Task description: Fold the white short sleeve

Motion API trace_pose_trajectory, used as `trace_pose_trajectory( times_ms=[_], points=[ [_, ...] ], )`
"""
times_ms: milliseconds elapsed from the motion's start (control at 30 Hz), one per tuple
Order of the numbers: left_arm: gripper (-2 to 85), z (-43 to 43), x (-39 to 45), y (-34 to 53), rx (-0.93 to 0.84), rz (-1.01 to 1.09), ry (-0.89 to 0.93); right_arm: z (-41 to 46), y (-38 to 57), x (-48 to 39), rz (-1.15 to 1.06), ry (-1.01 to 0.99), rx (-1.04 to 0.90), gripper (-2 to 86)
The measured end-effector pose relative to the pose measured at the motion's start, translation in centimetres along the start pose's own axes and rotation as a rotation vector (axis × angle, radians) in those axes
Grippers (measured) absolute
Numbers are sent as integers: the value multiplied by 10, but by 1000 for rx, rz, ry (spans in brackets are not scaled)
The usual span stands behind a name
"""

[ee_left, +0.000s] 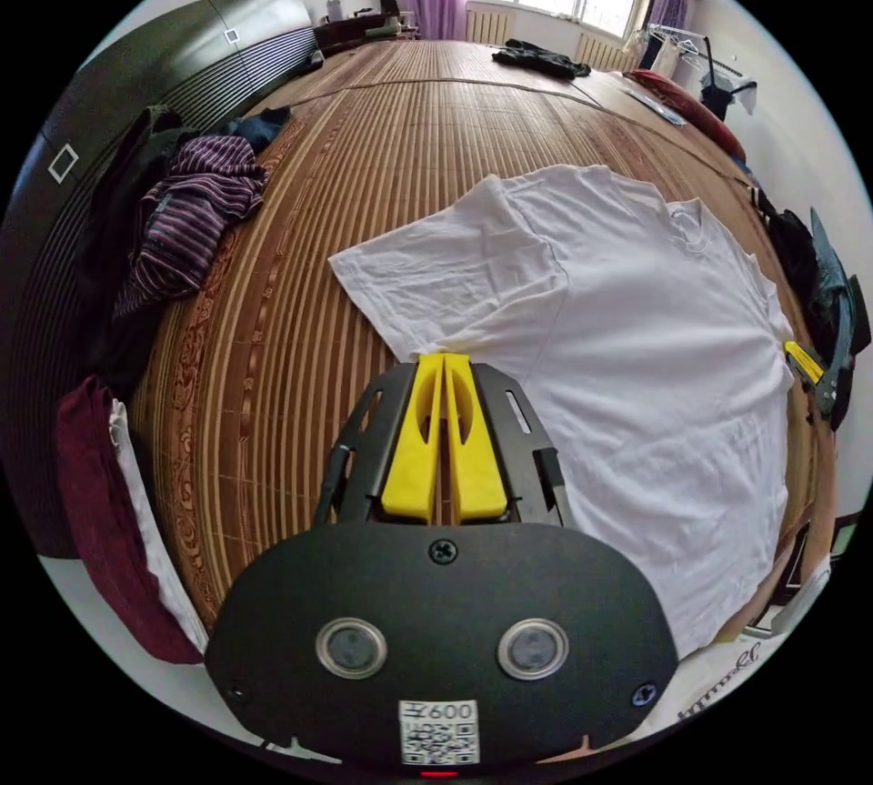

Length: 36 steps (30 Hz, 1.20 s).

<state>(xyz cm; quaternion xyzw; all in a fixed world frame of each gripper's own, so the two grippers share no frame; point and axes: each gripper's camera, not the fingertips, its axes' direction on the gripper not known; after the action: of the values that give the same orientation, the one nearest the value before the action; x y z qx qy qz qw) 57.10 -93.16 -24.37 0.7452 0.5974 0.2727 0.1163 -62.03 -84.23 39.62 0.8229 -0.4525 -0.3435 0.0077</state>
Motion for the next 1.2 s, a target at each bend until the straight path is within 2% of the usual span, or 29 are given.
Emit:
trace_pose_trajectory(
  times_ms=[167, 300, 467, 500, 533, 567, 633, 700, 767, 800, 867, 933, 1033, 1100, 1133, 1200],
  points=[
    [2, 28, 46, 6, -68, 165, -35, 34, 23, 16, -92, 113, -83, -9],
    [4, 43, 58, 0, -96, 174, -33, 69, 15, 34, -154, 155, -112, -9],
    [5, 59, 71, -2, -58, 358, -229, 93, -2, 64, -42, 127, -66, -9],
    [6, 55, 65, -2, -53, 341, -269, 92, 0, 68, -9, 126, -54, -9],
    [6, 32, 38, -1, 2, 166, -409, 86, 4, 80, 109, 215, -52, -9],
    [7, -12, 9, 22, 184, 6, -477, 70, 11, 95, 253, 305, -22, -9],
    [8, -63, -26, 60, 358, -32, -382, 30, 29, 108, 310, 223, 116, -9],
    [8, -99, -54, 95, 336, -12, -272, -17, 59, 110, 298, 110, 232, -9],
    [8, -143, -63, 185, 355, 131, -63, -83, 122, 101, 263, -170, 308, -9],
    [8, -151, -62, 212, 347, 155, -29, -98, 141, 96, 251, -256, 319, -9],
    [8, -161, -50, 322, 243, 290, 161, -148, 217, 65, 189, -508, 340, -9],
    [8, -145, -45, 398, 133, 309, 276, -172, 267, 39, 203, -580, 286, -9],
    [8, -109, -57, 502, 26, 269, 168, -194, 325, 2, 182, -574, 168, -9],
    [8, -114, -86, 552, 107, 213, 175, -188, 349, -22, 108, -487, 28, -8],
    [8, -120, -110, 573, 116, 165, 202, -184, 369, -31, 103, -427, 10, -8],
    [8, -129, -140, 601, 124, 140, 234, -185, 398, -25, 201, -444, 63, -9]
  ],
)
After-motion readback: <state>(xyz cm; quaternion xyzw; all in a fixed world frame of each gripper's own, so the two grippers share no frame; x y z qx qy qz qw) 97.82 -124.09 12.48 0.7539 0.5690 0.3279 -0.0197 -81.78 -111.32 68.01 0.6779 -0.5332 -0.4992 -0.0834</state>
